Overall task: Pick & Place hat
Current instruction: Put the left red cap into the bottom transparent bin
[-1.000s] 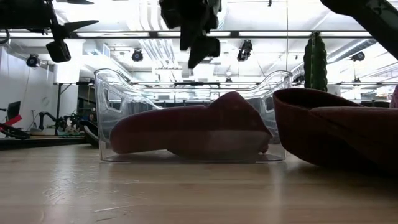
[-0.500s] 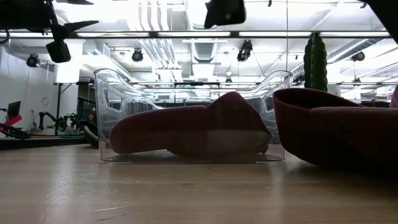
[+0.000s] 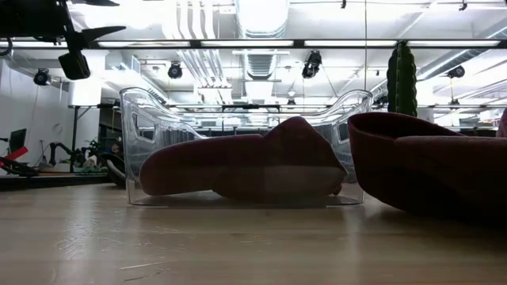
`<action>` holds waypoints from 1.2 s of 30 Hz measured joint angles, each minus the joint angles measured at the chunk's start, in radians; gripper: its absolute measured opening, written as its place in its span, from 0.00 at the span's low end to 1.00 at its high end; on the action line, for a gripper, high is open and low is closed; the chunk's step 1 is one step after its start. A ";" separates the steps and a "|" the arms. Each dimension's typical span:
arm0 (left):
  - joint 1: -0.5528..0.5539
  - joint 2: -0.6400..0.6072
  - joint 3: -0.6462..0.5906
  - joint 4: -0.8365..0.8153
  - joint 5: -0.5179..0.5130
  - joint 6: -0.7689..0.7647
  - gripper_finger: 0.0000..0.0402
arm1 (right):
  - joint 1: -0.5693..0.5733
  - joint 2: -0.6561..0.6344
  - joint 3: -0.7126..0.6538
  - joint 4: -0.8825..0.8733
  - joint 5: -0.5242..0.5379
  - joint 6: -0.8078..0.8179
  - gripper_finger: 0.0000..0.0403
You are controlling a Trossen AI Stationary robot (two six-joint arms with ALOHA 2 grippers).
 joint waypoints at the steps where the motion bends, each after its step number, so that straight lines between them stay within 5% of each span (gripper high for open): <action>1: 0.000 0.000 0.000 0.000 0.000 -0.015 0.39 | 0.016 -0.001 0.000 -0.005 0.008 0.041 0.61; 14: 0.000 0.028 0.000 -0.009 0.151 -0.141 0.39 | 0.229 0.019 -0.035 -0.035 0.155 0.737 0.60; 21: 0.000 0.055 0.000 -0.007 0.228 -0.170 0.39 | 0.332 0.020 -0.163 -0.036 0.135 1.083 0.61; 28: 0.000 0.074 0.000 -0.009 0.239 -0.172 0.39 | 0.404 0.015 -0.284 -0.034 0.075 1.264 0.60; 36: 0.000 0.082 0.000 -0.008 0.239 -0.201 0.39 | 0.411 0.010 -0.405 -0.036 0.073 1.271 0.57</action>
